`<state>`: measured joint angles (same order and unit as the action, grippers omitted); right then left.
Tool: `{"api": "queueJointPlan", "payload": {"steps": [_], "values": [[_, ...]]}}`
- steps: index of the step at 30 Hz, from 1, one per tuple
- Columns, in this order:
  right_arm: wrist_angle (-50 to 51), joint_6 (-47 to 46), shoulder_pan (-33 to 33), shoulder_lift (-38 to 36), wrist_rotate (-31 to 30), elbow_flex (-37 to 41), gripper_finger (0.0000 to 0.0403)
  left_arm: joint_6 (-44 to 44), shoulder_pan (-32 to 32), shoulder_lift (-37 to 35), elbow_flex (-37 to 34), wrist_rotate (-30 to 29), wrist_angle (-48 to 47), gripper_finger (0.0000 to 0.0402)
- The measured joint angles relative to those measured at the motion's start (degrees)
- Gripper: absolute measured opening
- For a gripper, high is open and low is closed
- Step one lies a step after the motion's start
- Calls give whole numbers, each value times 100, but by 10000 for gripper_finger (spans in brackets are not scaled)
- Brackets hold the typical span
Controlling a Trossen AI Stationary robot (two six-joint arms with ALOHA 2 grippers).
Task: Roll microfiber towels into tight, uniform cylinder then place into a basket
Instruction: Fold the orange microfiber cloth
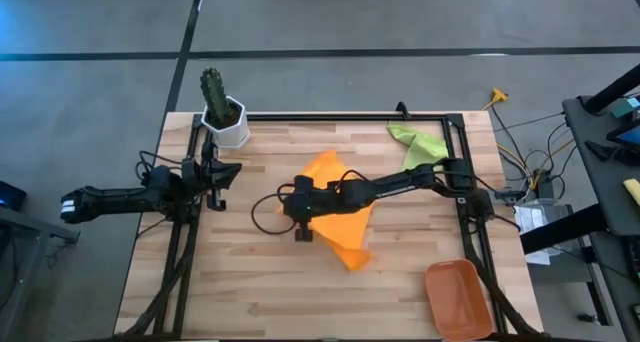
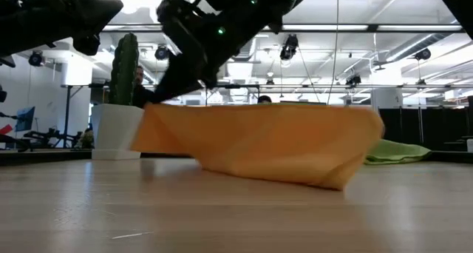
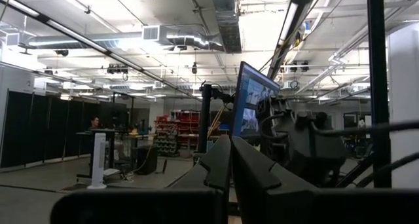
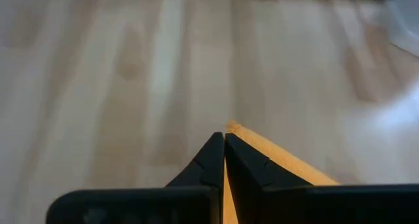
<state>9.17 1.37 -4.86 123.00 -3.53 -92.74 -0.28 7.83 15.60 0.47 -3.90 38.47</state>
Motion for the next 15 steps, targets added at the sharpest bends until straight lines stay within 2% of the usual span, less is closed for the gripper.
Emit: {"api": "queueJointPlan", "payload": {"steps": [2, 8, 11, 15], "values": [[-192, -111, 0, 113, 252, -120, 9, 0, -2, 8, 0, 7, 1, 0], [-161, -161, 11, 610, 287, -443, 13, 0, -1, 2, -1, 7, -1, 0], [-135, -274, 17, 980, 751, -604, 35, 0, -2, 2, 0, -1, -1, 0], [-295, -438, -12, 1410, 1509, -856, 89, 3, 0, 1, 0, 6, -2, 0]]}}
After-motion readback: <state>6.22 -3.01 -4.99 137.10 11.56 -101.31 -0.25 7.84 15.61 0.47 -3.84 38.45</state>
